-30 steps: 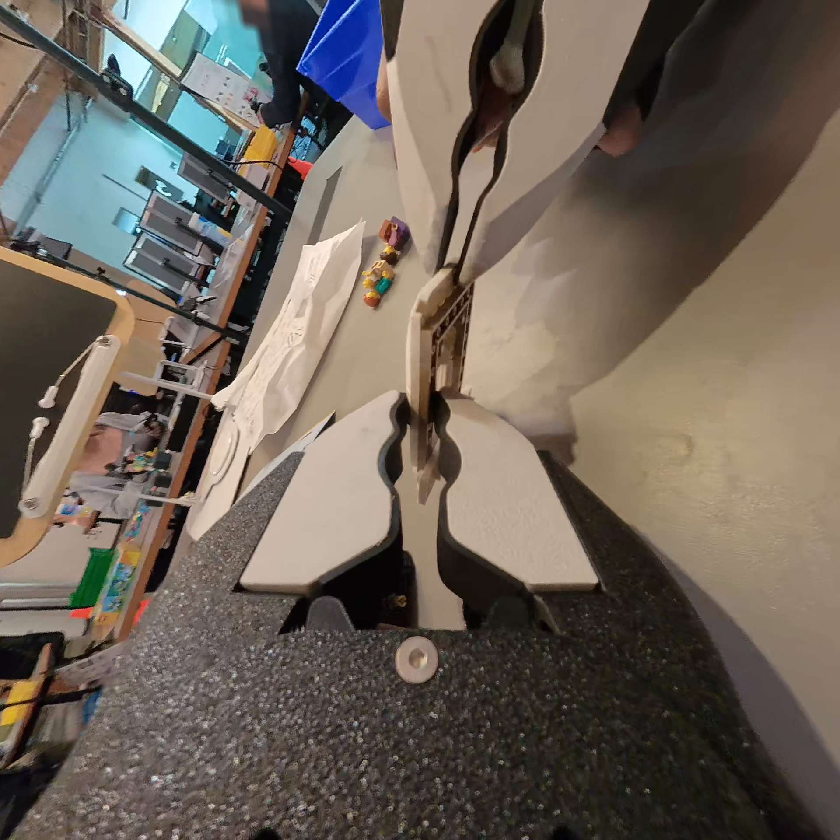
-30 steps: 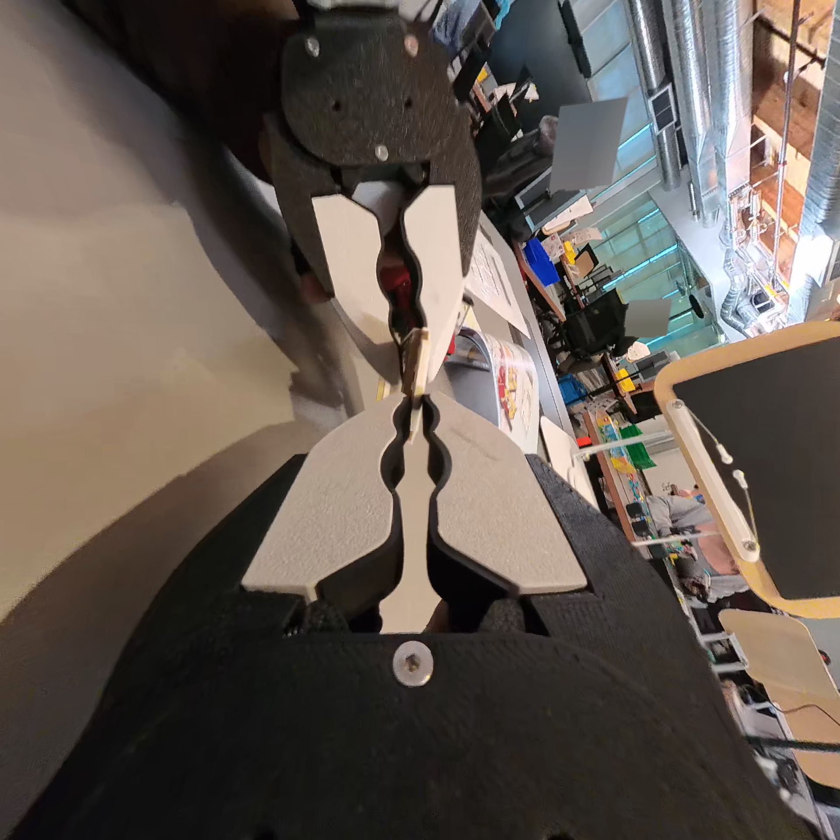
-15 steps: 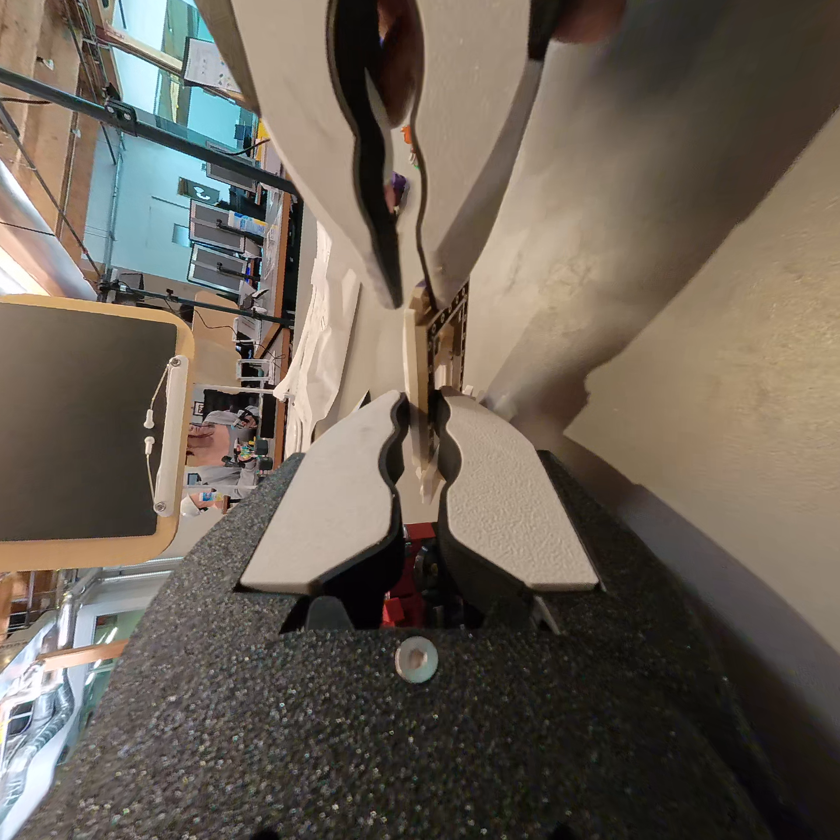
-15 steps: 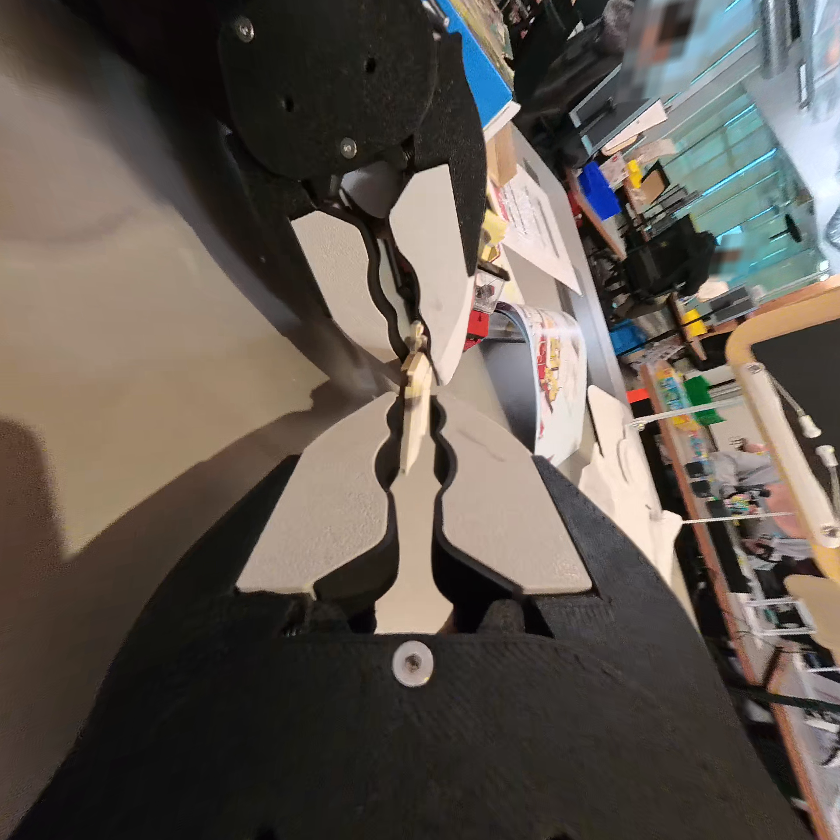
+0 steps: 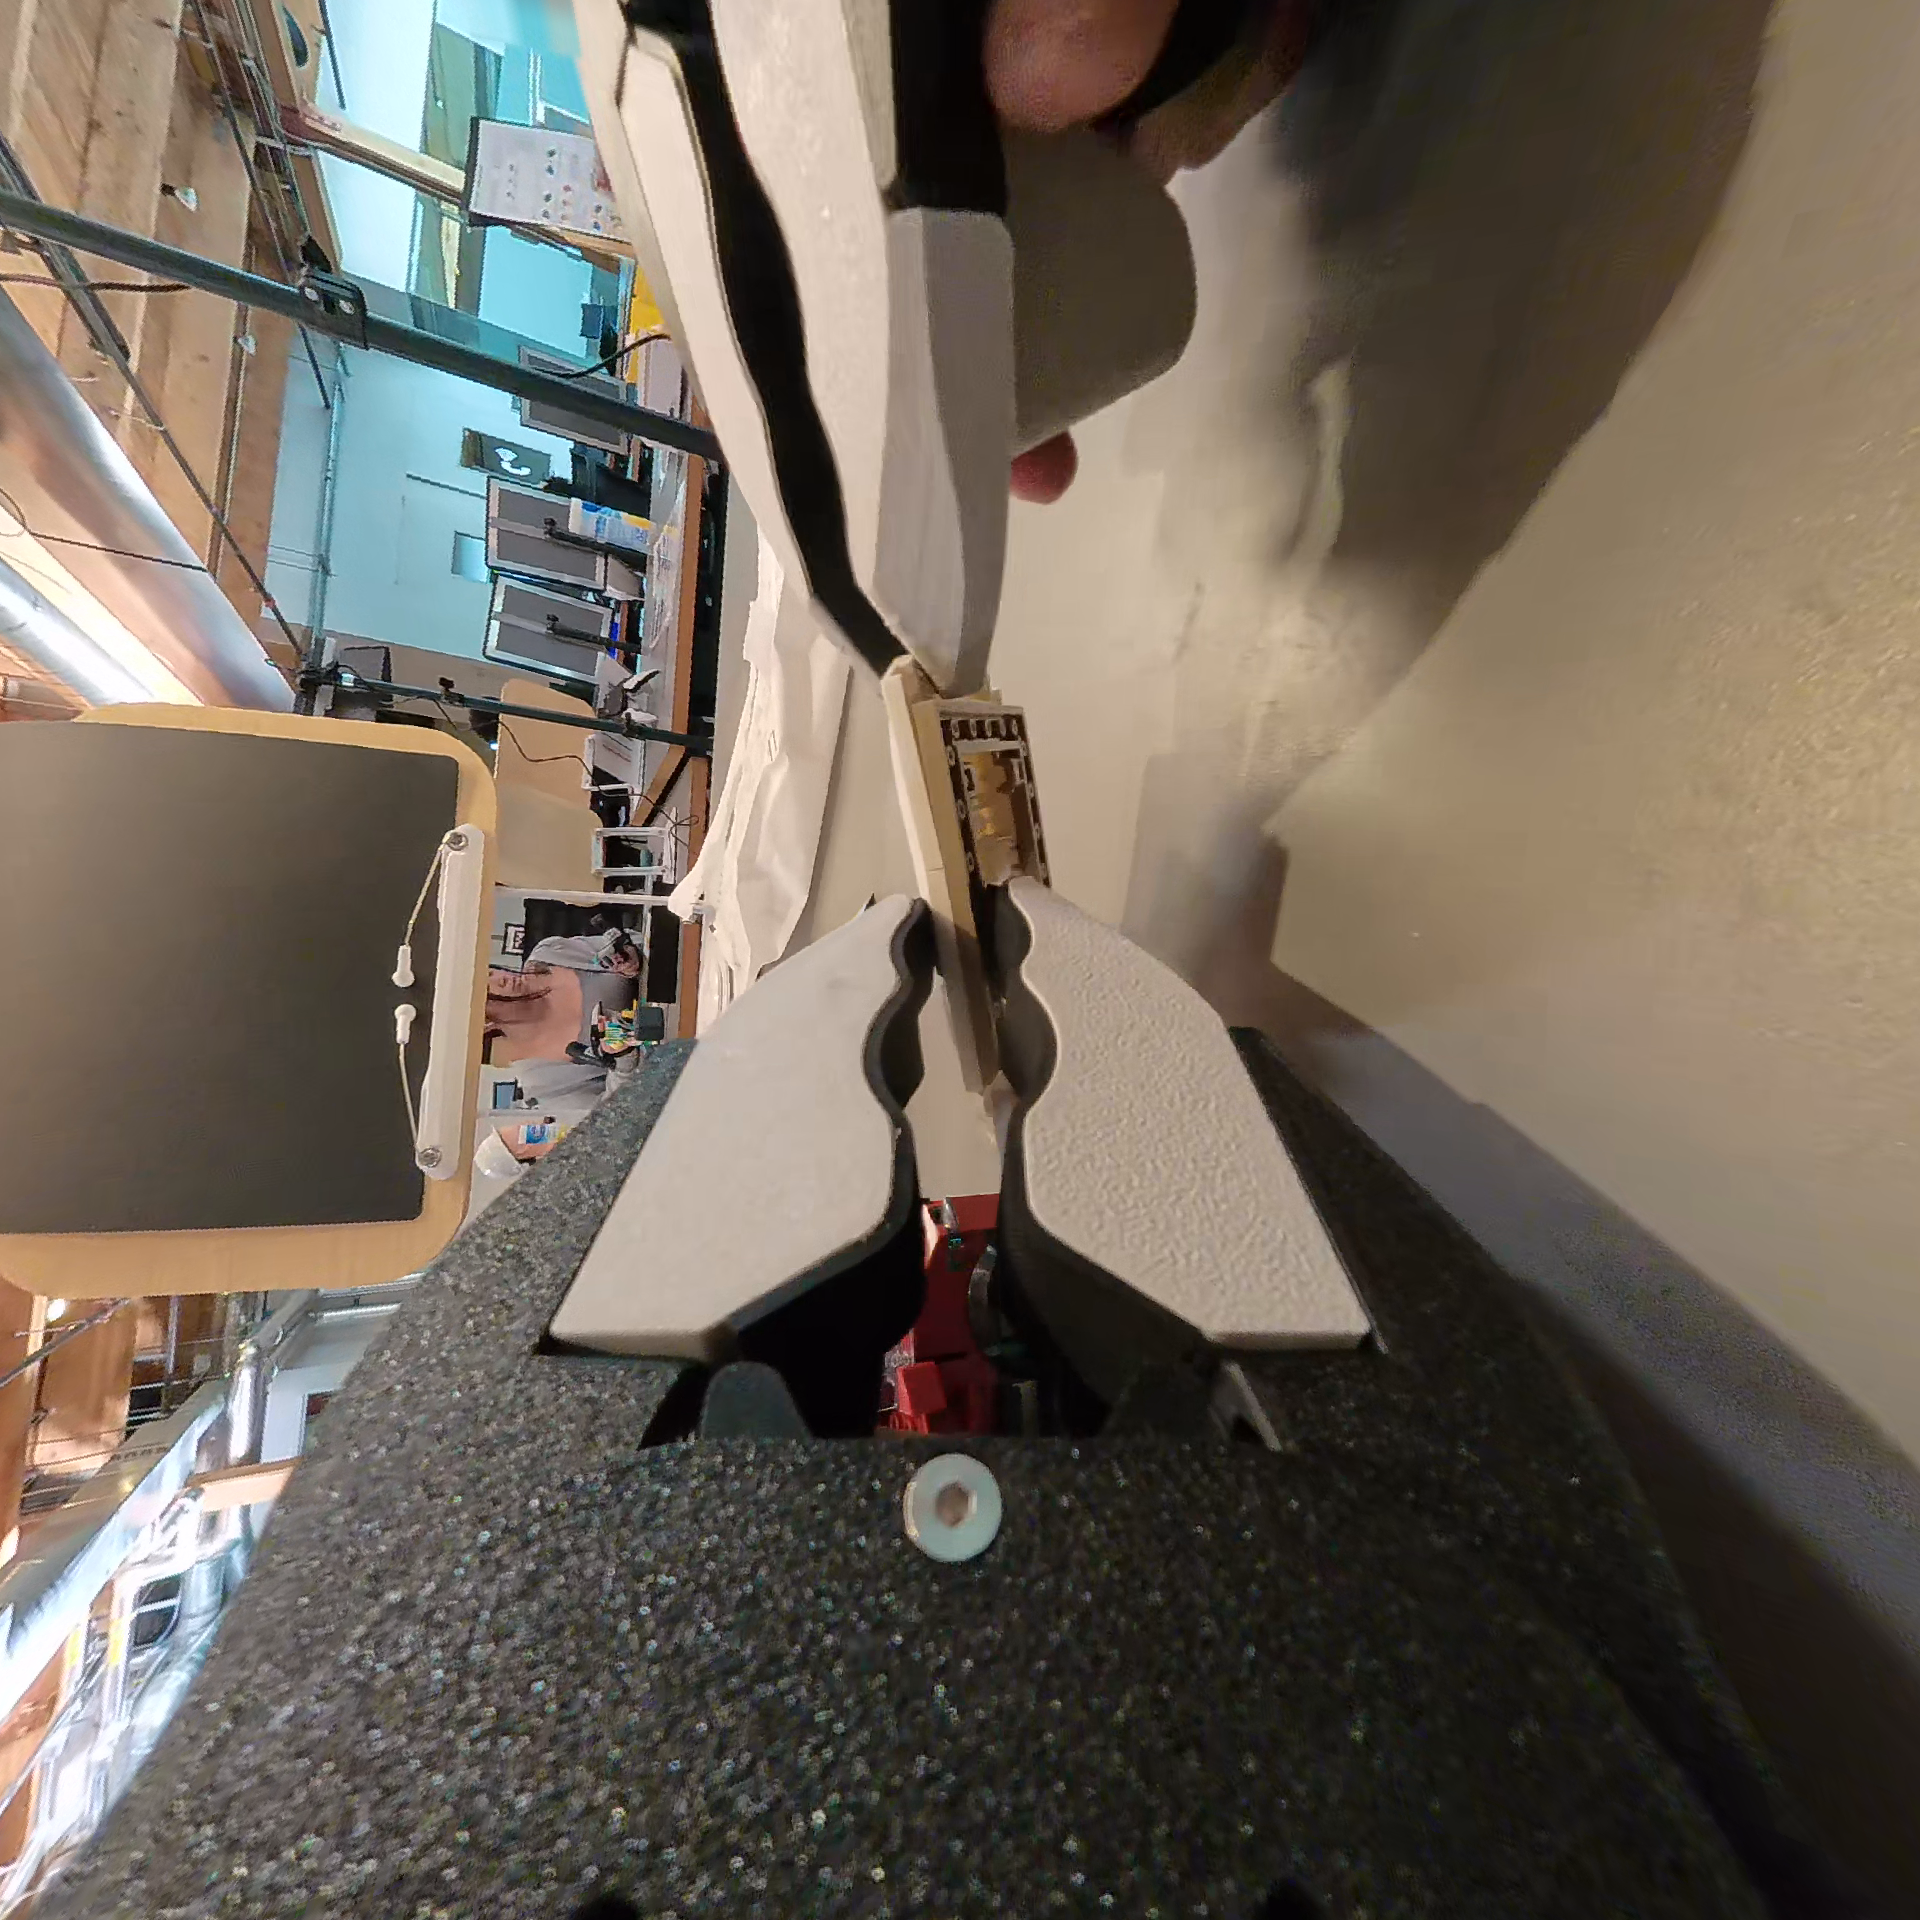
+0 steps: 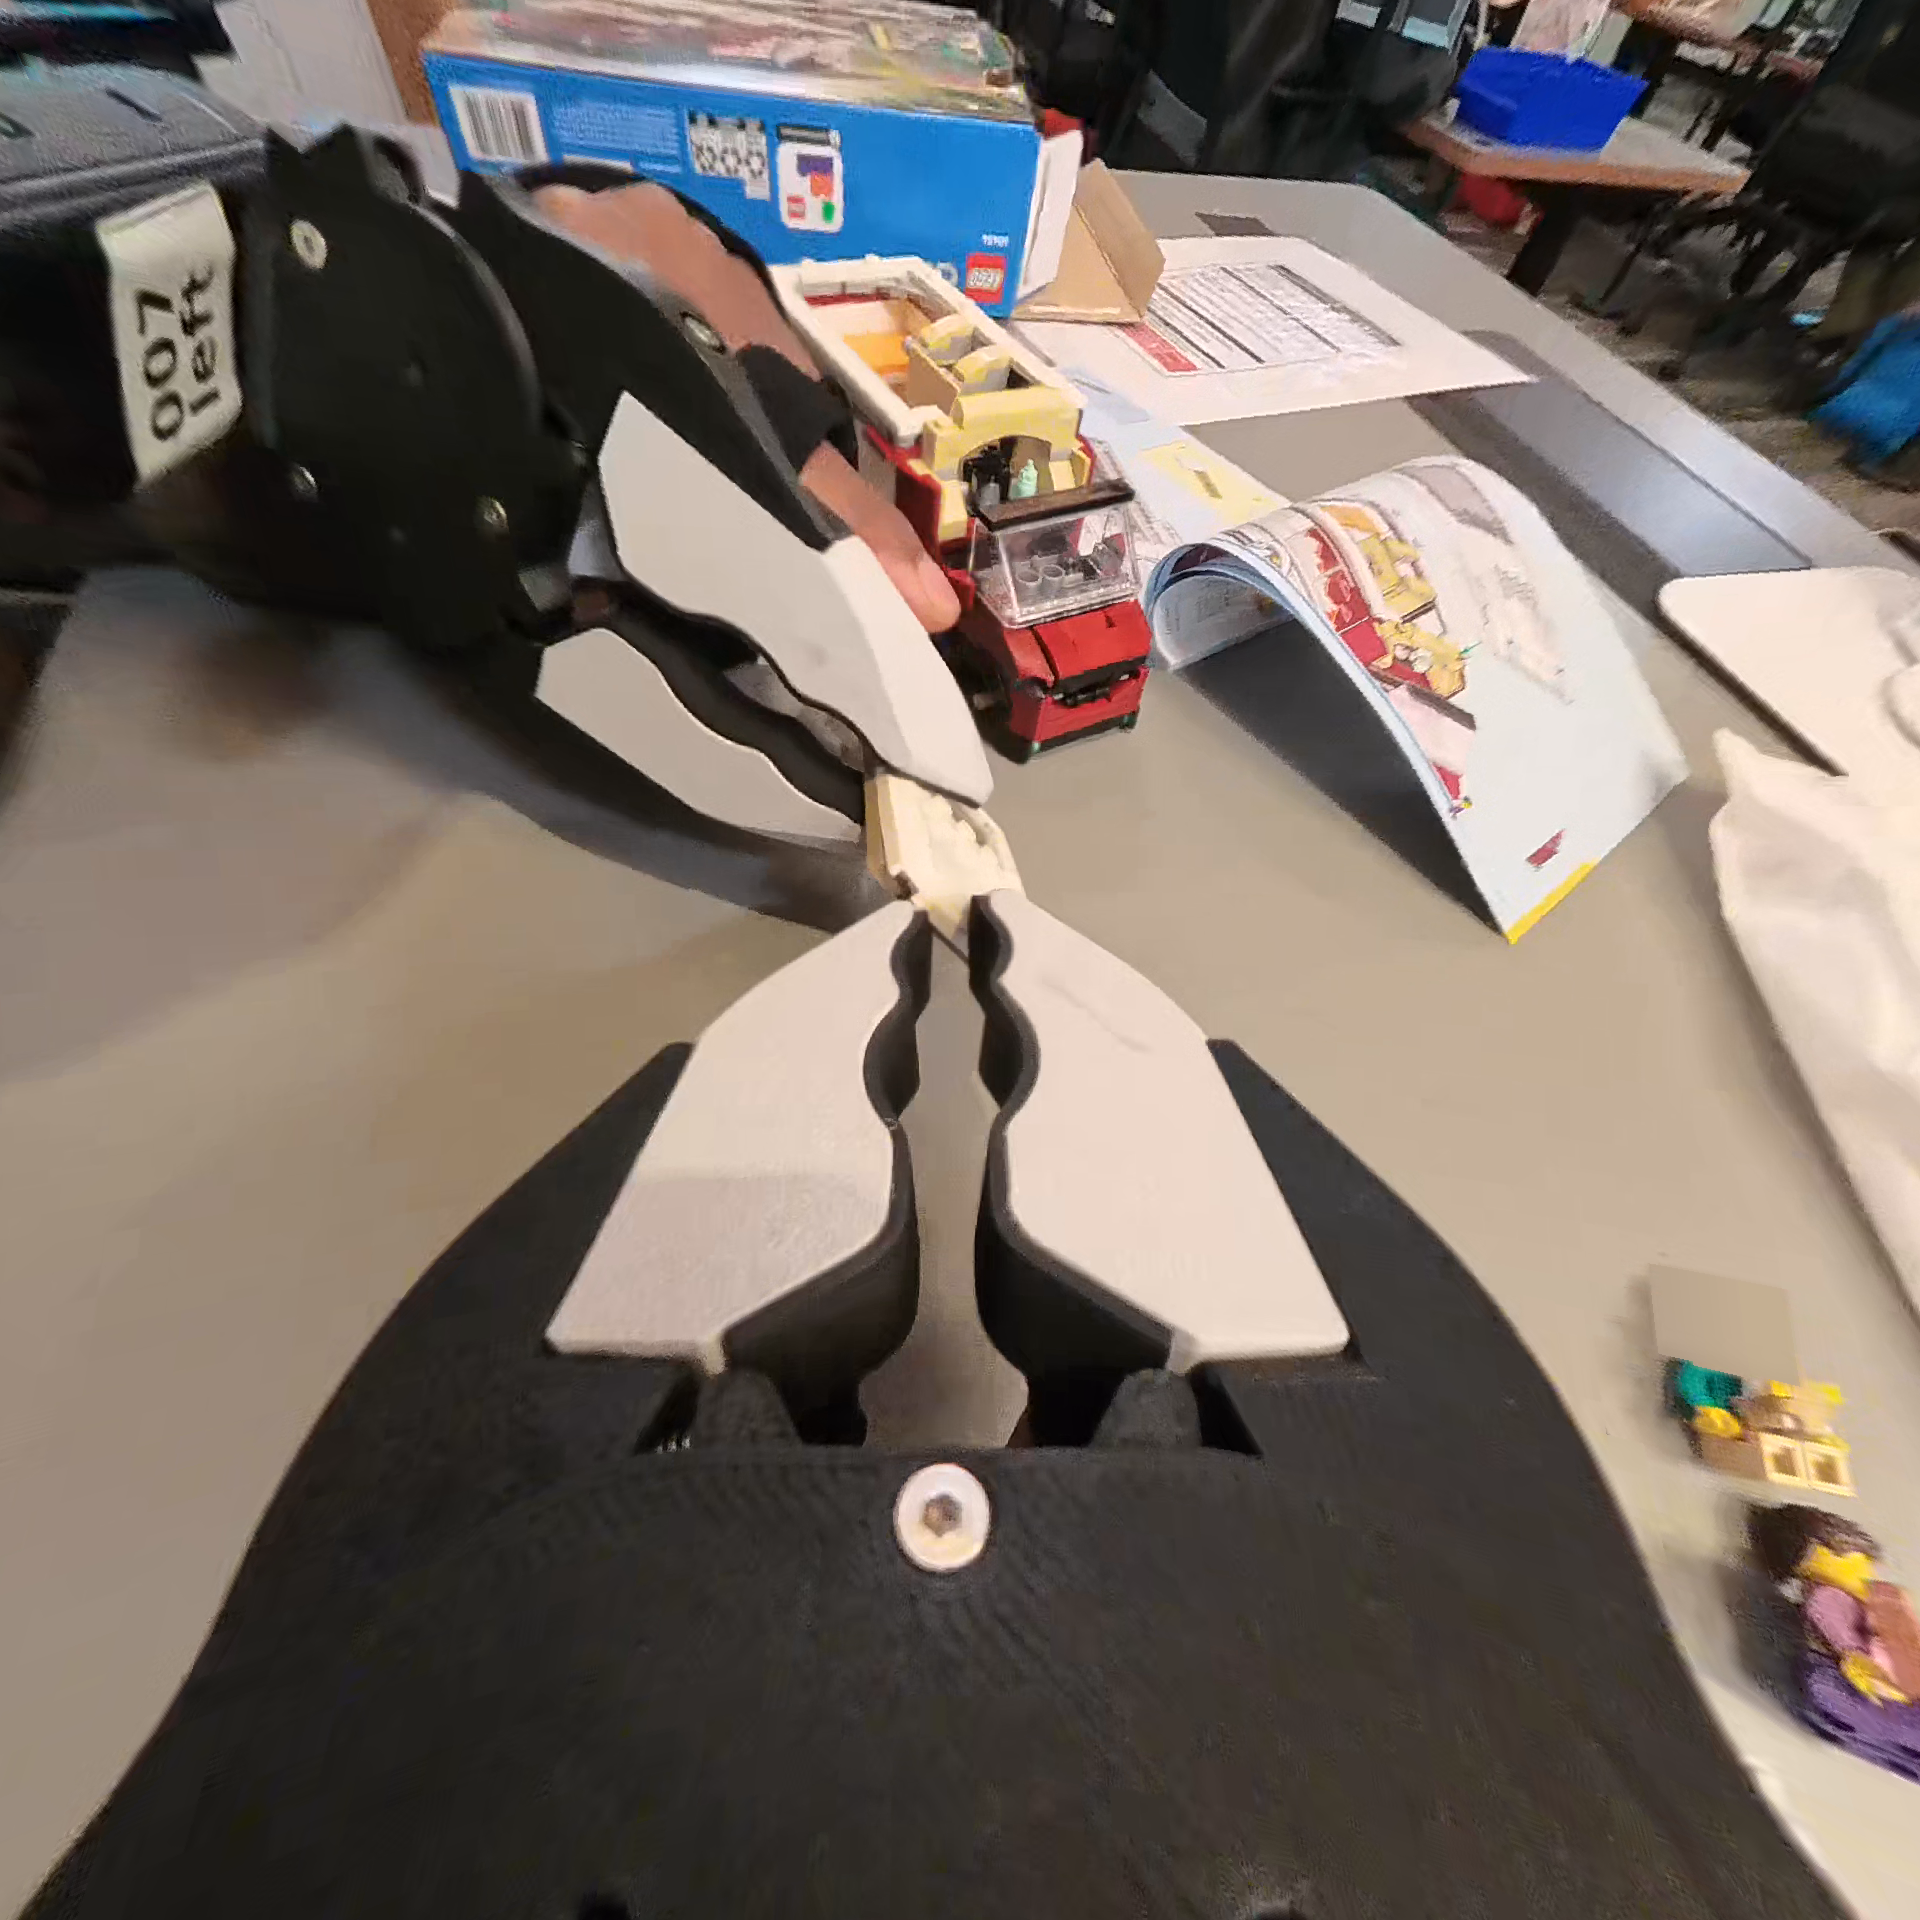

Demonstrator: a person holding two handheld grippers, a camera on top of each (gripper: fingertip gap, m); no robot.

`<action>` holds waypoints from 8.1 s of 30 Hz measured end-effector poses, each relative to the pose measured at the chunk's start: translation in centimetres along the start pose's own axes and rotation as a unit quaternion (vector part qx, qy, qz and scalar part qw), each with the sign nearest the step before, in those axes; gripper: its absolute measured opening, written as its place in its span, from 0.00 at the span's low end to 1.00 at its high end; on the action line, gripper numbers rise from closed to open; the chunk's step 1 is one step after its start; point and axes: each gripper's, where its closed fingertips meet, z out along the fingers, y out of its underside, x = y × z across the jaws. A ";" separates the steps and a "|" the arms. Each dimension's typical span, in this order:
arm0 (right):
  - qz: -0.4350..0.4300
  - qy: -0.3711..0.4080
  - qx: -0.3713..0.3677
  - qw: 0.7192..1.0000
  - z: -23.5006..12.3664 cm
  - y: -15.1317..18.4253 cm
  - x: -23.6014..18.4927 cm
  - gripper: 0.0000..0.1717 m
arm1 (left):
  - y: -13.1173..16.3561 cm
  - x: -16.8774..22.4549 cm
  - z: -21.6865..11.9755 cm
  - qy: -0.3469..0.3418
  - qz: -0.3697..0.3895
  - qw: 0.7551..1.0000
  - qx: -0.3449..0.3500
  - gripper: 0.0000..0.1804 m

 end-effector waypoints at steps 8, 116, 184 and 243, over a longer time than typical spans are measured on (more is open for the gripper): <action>-0.311 0.095 -0.078 0.942 0.3 1.2 -0.2 0.10 | 0.0 0.9 0.1 0.029 0.002 1.000 0.002 0.06; -0.126 -0.207 -0.140 0.960 -0.8 3.2 -3.0 0.06 | -3.7 3.4 -1.8 0.031 0.160 0.978 0.129 0.06; 0.023 -0.097 0.041 0.994 -1.8 -1.0 0.3 0.03 | -1.9 -3.3 -2.0 0.090 -0.353 0.911 0.193 0.24; 0.173 0.081 0.070 0.979 2.3 -2.7 3.2 0.21 | 0.0 -5.0 -1.4 0.109 -0.585 0.789 0.153 0.05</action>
